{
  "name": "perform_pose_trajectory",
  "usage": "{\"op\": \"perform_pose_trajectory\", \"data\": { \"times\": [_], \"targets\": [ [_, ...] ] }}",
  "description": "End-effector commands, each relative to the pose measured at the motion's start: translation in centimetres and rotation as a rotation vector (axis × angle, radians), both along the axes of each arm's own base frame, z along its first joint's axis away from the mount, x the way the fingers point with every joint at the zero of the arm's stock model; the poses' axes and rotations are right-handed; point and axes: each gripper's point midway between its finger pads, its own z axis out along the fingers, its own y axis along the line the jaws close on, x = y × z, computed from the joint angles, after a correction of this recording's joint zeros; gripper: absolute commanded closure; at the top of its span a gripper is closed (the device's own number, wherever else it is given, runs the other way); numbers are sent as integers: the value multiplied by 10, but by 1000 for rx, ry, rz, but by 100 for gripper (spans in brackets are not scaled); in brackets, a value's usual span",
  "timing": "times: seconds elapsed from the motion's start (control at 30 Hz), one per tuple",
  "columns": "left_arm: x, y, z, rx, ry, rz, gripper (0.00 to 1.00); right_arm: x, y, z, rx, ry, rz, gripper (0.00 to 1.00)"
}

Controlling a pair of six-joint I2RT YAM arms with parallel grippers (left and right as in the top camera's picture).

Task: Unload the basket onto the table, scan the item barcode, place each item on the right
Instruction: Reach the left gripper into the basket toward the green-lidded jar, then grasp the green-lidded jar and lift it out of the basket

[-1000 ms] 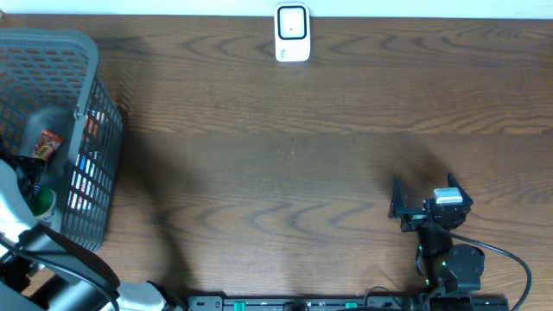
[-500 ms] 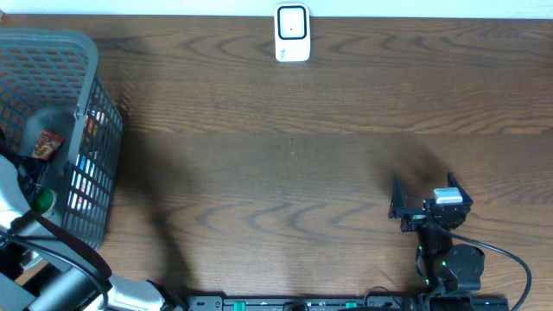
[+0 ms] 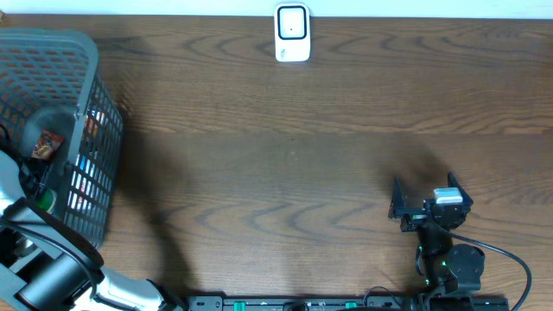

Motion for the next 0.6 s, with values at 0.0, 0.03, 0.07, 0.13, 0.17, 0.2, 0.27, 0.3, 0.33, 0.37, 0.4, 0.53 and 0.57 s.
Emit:
{"op": "perform_pose_trajectory", "data": {
  "times": [0.0,0.03,0.07,0.13,0.17,0.2,0.27,0.3,0.33,0.37,0.4,0.53,0.57],
  "targets": [
    [-6,-1,-15,-22,26,16,13,0,-2,-1,12,3,-8,1],
    [-6,-2,-18,-26,24,21,13,0,-2,-1,12,3,-8,1],
    [-5,-3,-22,-32,22,21,13,0,-2,-1,12,3,-8,1],
    [-5,-6,-29,-45,16,18,13,0,-2,-1,12,3,-8,1],
    [-6,-7,-33,-48,18,19,13,0,-2,-1,12,3,-8,1],
    [-6,-7,-37,-51,23,19,13,0,-2,-1,12,3,-8,1],
    [-8,-8,-42,-58,29,19,13,0,-2,-1,12,3,-8,1],
    [-8,-8,-43,-60,31,19,13,0,-2,-1,12,3,-8,1],
    [-7,-8,-43,-59,31,19,13,0,-2,-1,12,3,-8,1],
    [-7,-8,-43,-59,30,18,14,0,-2,-1,12,3,-8,1],
    [-7,-7,-43,-57,28,19,17,0,-2,-1,12,3,-8,1],
    [-7,-8,-42,-59,30,18,34,0,-2,-1,12,3,-8,1],
    [-7,-9,-42,-61,29,18,37,0,-2,-1,12,3,-8,1]
  ]
}}
